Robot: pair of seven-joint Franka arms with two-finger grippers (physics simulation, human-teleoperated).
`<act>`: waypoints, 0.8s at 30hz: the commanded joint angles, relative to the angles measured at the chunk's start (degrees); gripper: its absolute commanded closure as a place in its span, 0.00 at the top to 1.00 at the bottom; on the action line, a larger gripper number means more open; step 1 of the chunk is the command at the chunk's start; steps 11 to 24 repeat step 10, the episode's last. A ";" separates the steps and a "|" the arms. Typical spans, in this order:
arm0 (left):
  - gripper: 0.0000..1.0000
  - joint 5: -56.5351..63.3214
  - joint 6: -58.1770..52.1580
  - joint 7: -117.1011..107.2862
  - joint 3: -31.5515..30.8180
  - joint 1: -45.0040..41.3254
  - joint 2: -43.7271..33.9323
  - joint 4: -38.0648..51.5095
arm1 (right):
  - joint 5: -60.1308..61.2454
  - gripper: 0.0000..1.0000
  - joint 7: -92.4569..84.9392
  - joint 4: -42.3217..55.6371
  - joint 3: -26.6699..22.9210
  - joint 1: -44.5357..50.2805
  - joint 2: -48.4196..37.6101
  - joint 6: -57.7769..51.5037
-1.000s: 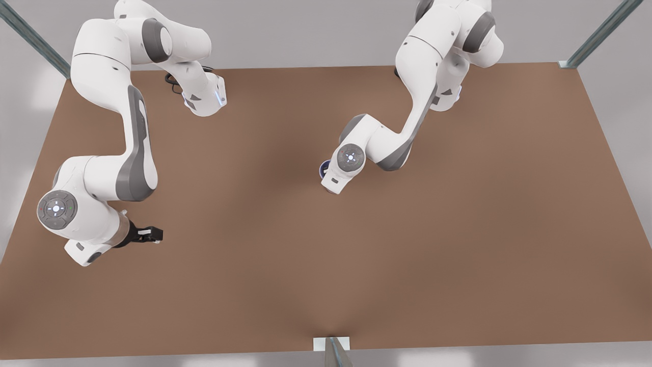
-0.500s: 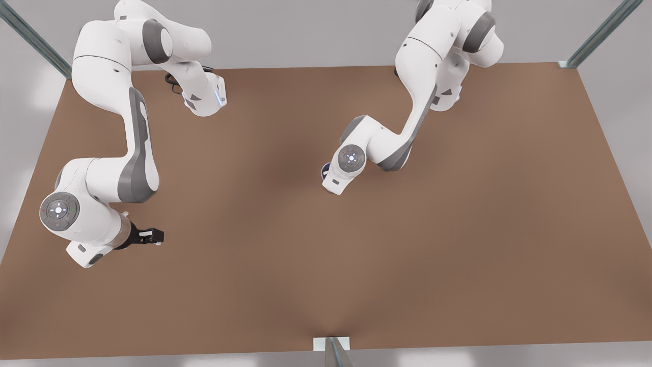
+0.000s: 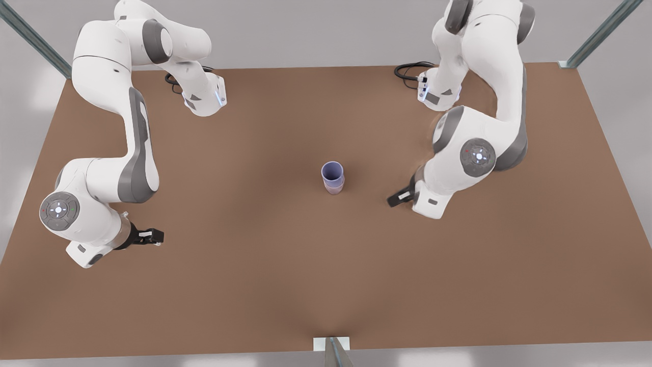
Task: Stack the cups, with the pink cup at the bottom and the purple cup at the top
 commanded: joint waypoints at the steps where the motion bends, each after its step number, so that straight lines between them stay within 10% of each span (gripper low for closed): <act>1: 0.99 6.28 -9.40 32.69 3.69 3.38 -0.68 2.01 | 0.04 1.00 -0.18 0.03 0.04 0.00 -0.08 0.04; 5: 1.00 10.24 -0.52 47.29 4.93 6.20 -13.24 -14.34 | 0.04 1.00 -0.26 0.12 -0.05 0.00 -0.08 -0.05; 24: 1.00 9.63 -1.58 47.03 4.85 6.20 -12.72 -13.90 | 0.04 1.00 -0.26 0.12 -0.23 -0.18 -0.08 -0.05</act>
